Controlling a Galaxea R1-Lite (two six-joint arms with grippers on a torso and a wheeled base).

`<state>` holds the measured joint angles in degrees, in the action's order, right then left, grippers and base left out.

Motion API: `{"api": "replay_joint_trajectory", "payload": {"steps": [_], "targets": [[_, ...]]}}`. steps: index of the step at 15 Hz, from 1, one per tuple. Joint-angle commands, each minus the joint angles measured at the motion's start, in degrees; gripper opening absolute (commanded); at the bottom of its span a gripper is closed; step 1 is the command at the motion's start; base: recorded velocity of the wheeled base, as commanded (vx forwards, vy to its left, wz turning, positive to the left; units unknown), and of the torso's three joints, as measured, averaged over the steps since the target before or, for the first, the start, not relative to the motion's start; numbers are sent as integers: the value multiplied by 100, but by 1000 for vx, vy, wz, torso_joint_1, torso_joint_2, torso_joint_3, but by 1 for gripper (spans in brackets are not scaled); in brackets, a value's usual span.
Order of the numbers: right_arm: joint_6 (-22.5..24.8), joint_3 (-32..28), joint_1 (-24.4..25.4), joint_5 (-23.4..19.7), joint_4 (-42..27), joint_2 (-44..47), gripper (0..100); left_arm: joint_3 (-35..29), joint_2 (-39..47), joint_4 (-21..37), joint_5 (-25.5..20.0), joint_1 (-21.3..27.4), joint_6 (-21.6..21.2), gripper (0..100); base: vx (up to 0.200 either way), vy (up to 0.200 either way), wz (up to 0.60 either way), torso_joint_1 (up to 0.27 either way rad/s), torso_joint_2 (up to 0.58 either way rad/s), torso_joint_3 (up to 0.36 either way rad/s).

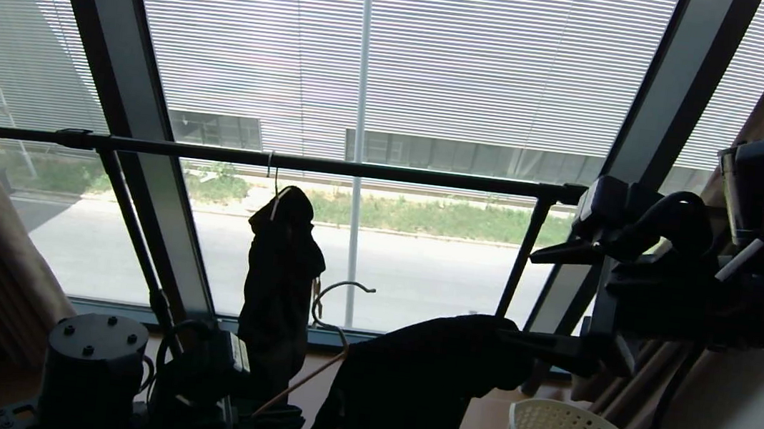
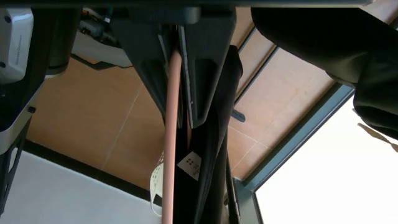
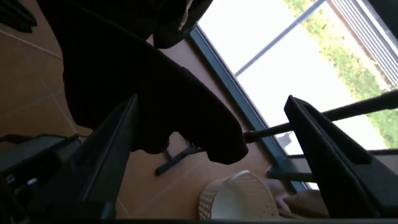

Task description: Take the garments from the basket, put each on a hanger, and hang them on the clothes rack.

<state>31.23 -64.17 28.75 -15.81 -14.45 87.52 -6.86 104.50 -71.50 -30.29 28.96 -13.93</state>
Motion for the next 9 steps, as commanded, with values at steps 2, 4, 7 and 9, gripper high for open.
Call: {"api": "replay_joint_trajectory", "payload": {"steps": [2, 4, 7, 9], "targets": [[700, -728, -264, -748, -718, 503, 100, 62, -35, -5, -100, 48, -4, 0, 0, 0, 0, 0, 0, 0], [1236, -1150, -264, -1258, -1315, 934, 100, 71, -35, -13, -108, 118, 5, 0, 0, 0, 0, 0, 0, 0], [1473, -1563, -229, -1495, -1596, 1558, 100, 89, -35, -13, -302, 127, 5, 0, 0, 0, 0, 0, 0, 0], [1482, -1607, -168, -1504, -1596, 1734, 100, 71, -35, -13, -302, 127, 22, 0, 0, 0, 0, 0, 0, 0]]}}
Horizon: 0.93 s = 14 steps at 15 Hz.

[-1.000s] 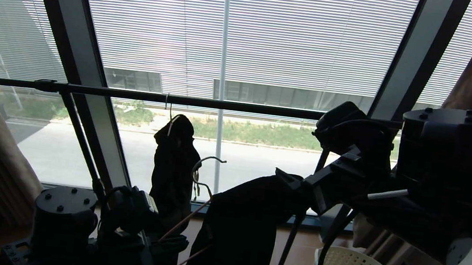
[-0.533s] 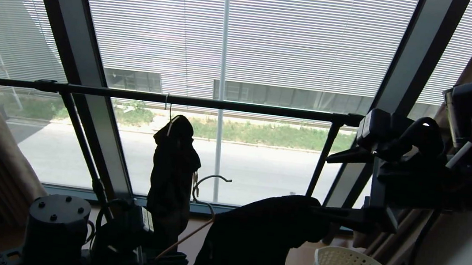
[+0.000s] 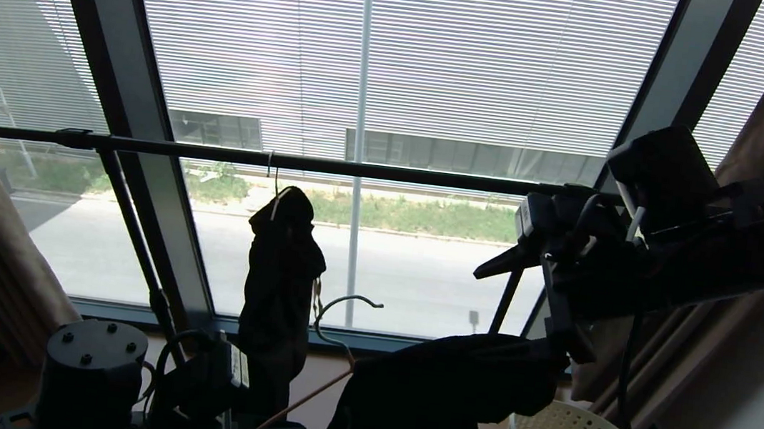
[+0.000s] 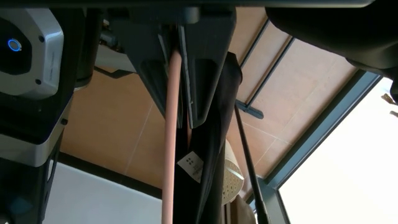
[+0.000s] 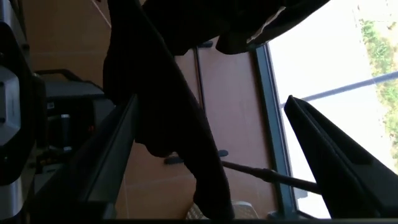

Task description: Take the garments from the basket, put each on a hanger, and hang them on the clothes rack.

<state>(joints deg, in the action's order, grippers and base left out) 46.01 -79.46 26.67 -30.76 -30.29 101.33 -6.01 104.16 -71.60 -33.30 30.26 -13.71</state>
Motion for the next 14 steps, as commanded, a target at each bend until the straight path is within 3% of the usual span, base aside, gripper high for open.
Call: {"api": "replay_joint_trajectory", "payload": {"steps": [1, 14], "targets": [[5, -79, 172, -9, -12, 414, 100, -14, -1, -4, -1, -2, 9, 0, 0, 0, 0, 0, 0, 0], [-30, -70, 549, 43, 32, 783, 100, -5, 35, -206, -1, -2, 27, 0, 0, 0, 0, 0, 0, 0]]}}
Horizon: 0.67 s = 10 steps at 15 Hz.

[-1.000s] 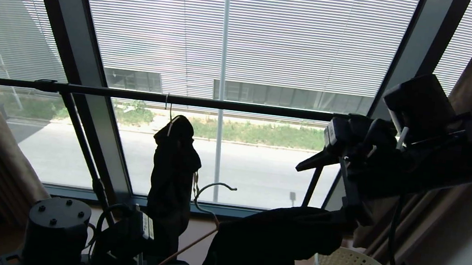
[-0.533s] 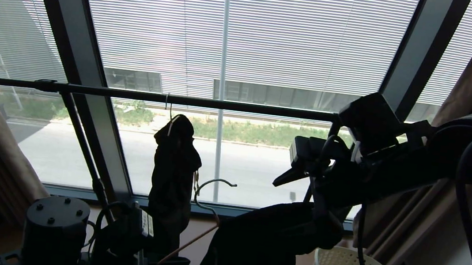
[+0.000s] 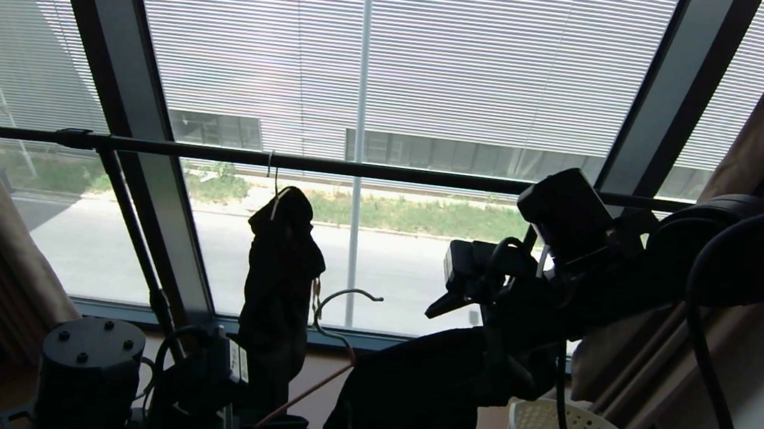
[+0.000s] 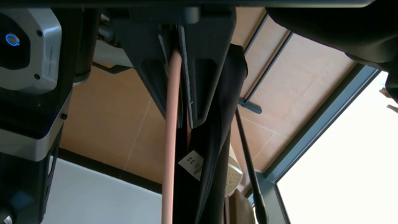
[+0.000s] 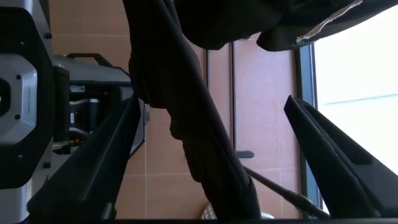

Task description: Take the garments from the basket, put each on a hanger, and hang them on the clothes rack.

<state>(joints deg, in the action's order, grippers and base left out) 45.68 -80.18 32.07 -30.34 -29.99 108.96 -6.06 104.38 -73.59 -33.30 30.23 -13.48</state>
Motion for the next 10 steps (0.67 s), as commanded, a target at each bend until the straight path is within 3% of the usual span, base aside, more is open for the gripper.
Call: {"api": "replay_joint_trajectory", "payload": {"steps": [1, 7, 8, 10], "targets": [[2, 2, 9, 2, 2, 29, 100, -1, 13, -6, -1, 0, 4, 0, 0, 0, 0, 0, 0, 0], [2, 2, 18, 28, 11, 126, 100, -1, 13, -6, -1, 0, 4, 0, 0, 0, 0, 0, 0, 0], [2, 11, 18, 28, 11, 143, 0, -1, 13, -6, -1, 0, 4, 0, 0, 0, 0, 0, 0, 0], [-6, -7, 80, 28, 28, 143, 0, -1, 13, -15, -1, 0, 4, 0, 0, 0, 0, 0, 0, 0]]}}
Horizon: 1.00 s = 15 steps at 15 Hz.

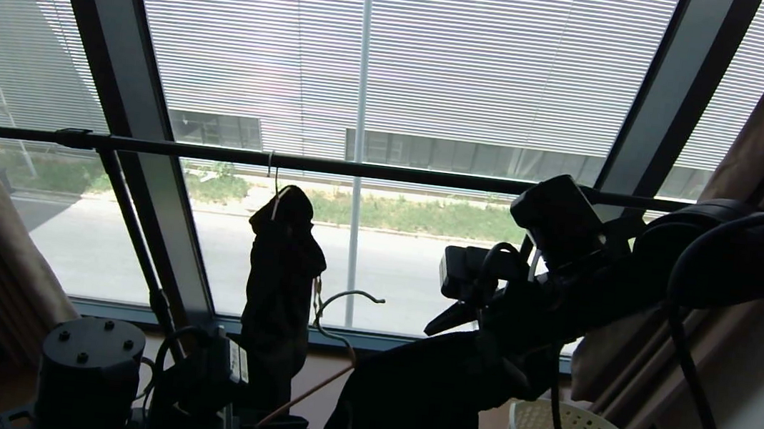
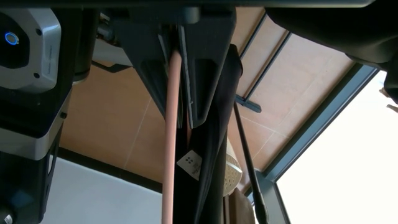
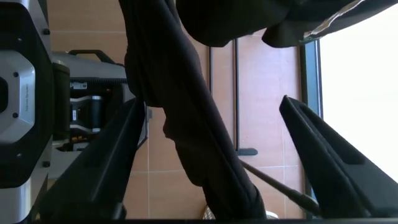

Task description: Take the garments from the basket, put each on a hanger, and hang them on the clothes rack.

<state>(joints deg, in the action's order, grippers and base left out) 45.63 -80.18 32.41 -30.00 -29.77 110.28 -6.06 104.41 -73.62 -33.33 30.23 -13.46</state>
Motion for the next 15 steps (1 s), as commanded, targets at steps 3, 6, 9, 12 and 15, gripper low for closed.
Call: {"api": "replay_joint_trajectory", "payload": {"steps": [3, 6, 9, 12, 15], "targets": [[-1, 20, 54, 21, -11, -41, 0, -1, 9, -12, 2, 0, 1, 0, 0, 0, 0, 0, 0, 0], [-19, 46, 54, 38, -20, -68, 0, 26, 9, -126, 2, 0, 10, 0, 0, 0, 0, 0, 0, 0], [-10, 37, 54, 38, -20, -68, 0, 52, 18, -135, -7, -9, 10, 0, 0, 0, 0, 0, 0, 0], [-19, 37, 54, 38, -11, -68, 0, 43, 97, -162, -7, -26, 10, 0, 0, 0, 0, 0, 0, 0], [-19, 37, 63, 38, -11, -76, 0, 52, 264, -425, 2, -35, 19, 100, 0, 0, 0, 0, 0, 0]]}}
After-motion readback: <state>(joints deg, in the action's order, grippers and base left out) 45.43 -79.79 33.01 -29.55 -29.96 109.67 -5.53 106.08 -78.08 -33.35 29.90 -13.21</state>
